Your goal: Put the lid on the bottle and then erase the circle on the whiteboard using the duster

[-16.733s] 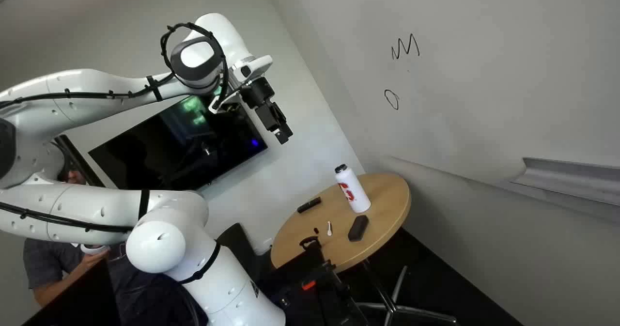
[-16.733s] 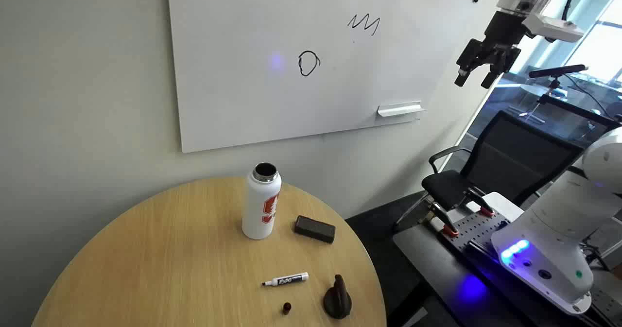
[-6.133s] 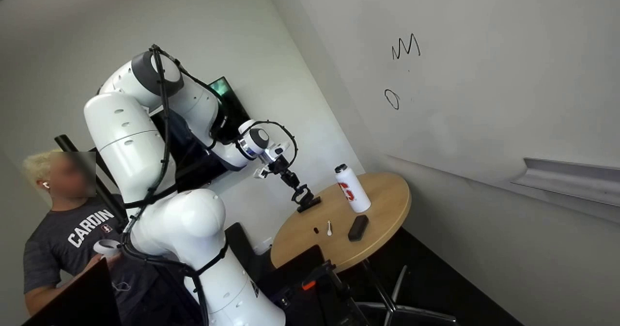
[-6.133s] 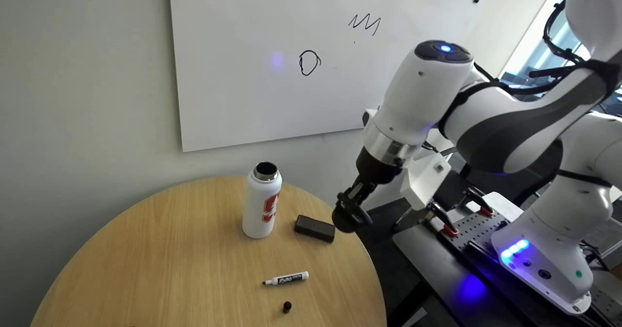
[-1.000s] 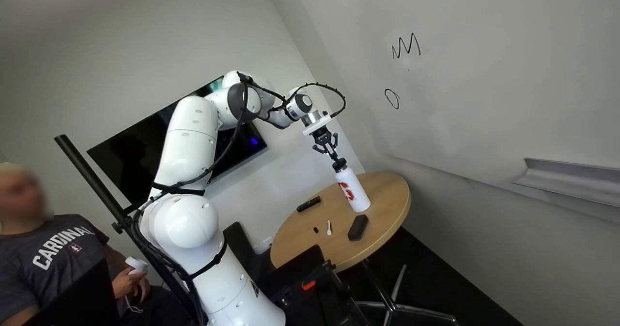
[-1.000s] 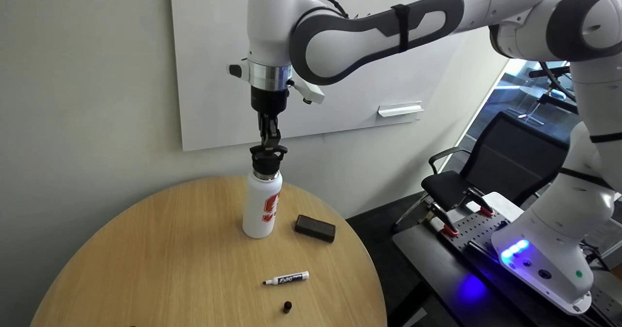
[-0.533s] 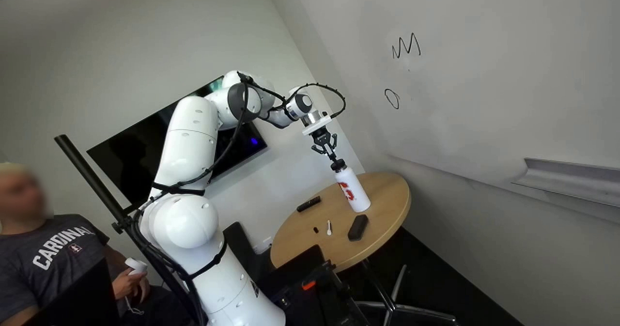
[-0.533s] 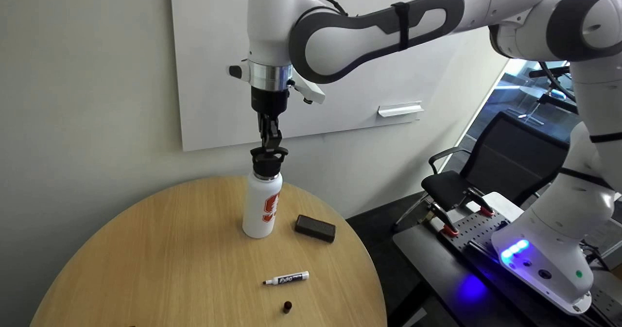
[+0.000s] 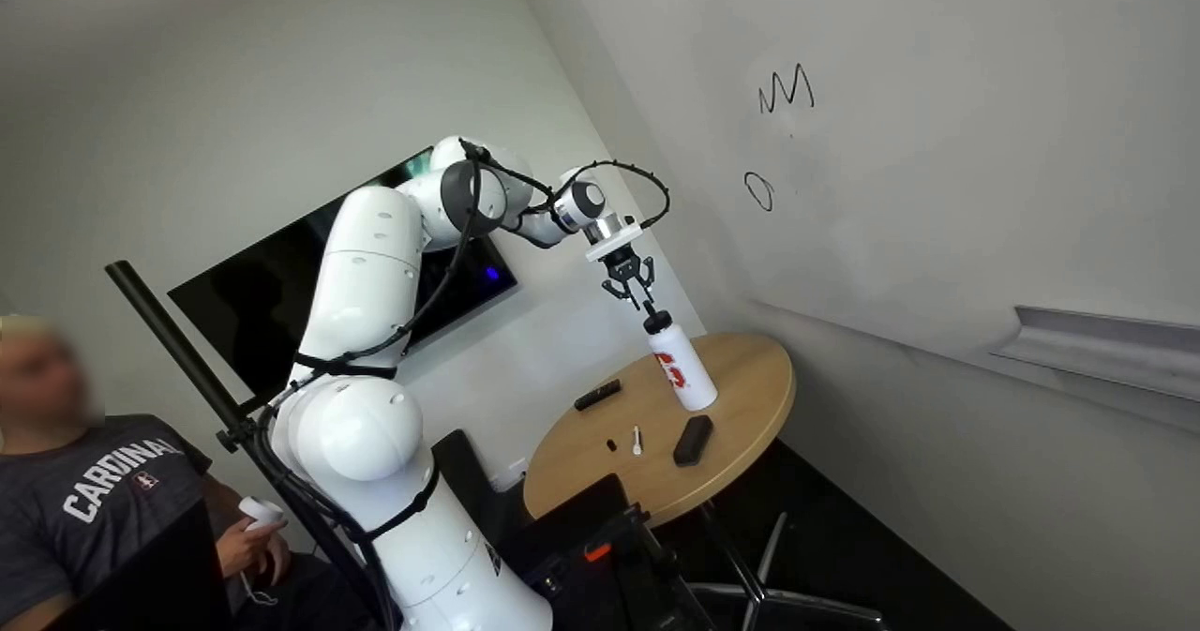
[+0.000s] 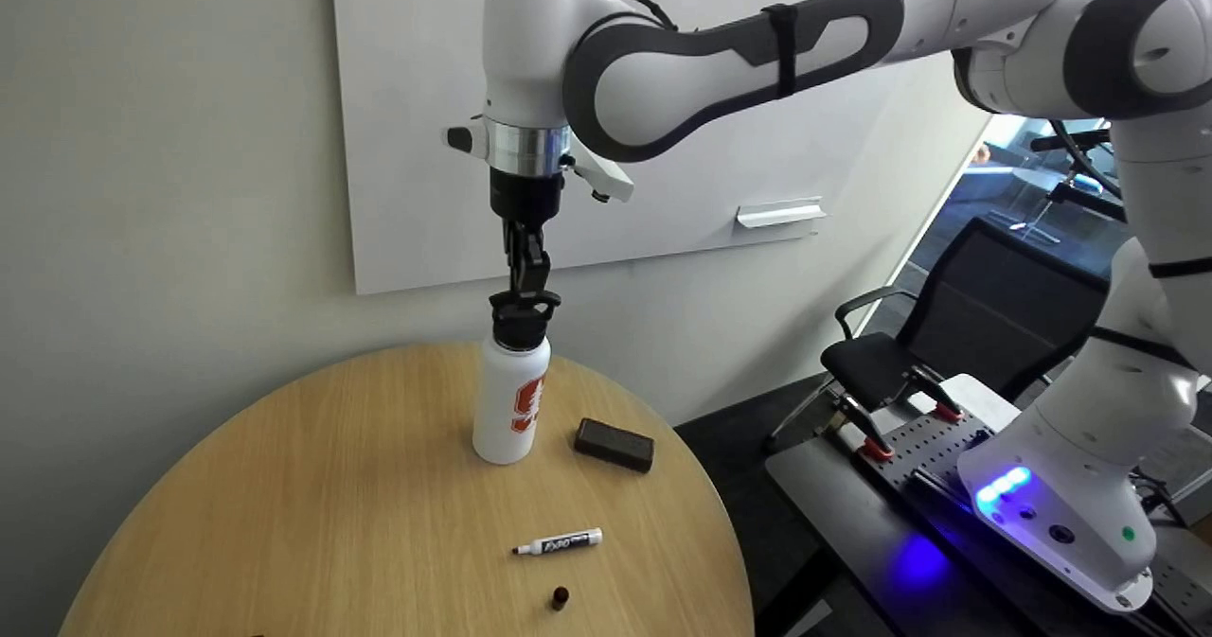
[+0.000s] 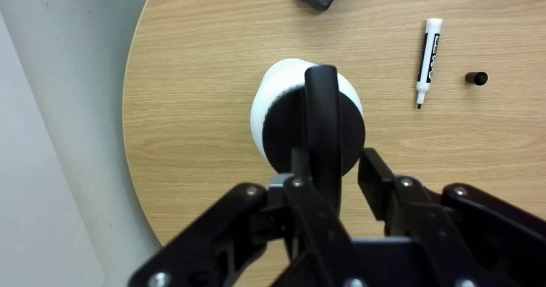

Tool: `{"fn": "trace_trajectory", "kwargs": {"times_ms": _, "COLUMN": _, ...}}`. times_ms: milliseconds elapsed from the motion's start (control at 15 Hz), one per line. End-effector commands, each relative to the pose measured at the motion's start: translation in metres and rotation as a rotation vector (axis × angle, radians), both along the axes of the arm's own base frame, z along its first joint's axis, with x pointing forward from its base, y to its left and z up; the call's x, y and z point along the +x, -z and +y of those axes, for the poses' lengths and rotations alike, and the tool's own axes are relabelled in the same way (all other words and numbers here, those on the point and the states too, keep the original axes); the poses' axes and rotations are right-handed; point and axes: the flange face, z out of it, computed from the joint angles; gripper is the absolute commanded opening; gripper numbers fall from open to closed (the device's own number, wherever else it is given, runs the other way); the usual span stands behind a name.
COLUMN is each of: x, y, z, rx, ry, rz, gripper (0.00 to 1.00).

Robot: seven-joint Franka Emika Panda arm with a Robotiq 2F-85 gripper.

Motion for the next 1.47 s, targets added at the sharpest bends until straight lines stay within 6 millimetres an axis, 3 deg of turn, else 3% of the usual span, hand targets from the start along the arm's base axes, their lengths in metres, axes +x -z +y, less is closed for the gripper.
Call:
{"fn": "trace_trajectory", "kwargs": {"times_ms": 0, "x": 0.003, "y": -0.011, "z": -0.002, "rx": 0.003, "ry": 0.001, "rz": 0.017, "gripper": 0.68}}
{"fn": "trace_trajectory", "kwargs": {"times_ms": 267, "x": 0.0, "y": -0.022, "z": -0.004, "rx": 0.004, "ry": 0.01, "rz": 0.0, "gripper": 0.98}}
{"fn": "trace_trajectory", "kwargs": {"times_ms": 467, "x": -0.005, "y": -0.045, "z": -0.013, "rx": 0.018, "ry": 0.041, "rz": -0.039, "gripper": 1.0}}
{"fn": "trace_trajectory", "kwargs": {"times_ms": 733, "x": -0.019, "y": -0.08, "z": -0.044, "rx": 0.043, "ry": 0.136, "rz": -0.097, "gripper": 1.0}}
{"fn": "trace_trajectory", "kwargs": {"times_ms": 933, "x": -0.036, "y": -0.092, "z": -0.063, "rx": 0.059, "ry": 0.239, "rz": -0.133, "gripper": 1.0}}
{"fn": "trace_trajectory", "kwargs": {"times_ms": 1133, "x": -0.058, "y": -0.081, "z": -0.074, "rx": 0.094, "ry": 0.316, "rz": -0.166, "gripper": 1.0}}
{"fn": "trace_trajectory", "kwargs": {"times_ms": 1400, "x": -0.088, "y": -0.042, "z": -0.098, "rx": 0.143, "ry": 0.431, "rz": -0.196, "gripper": 1.0}}
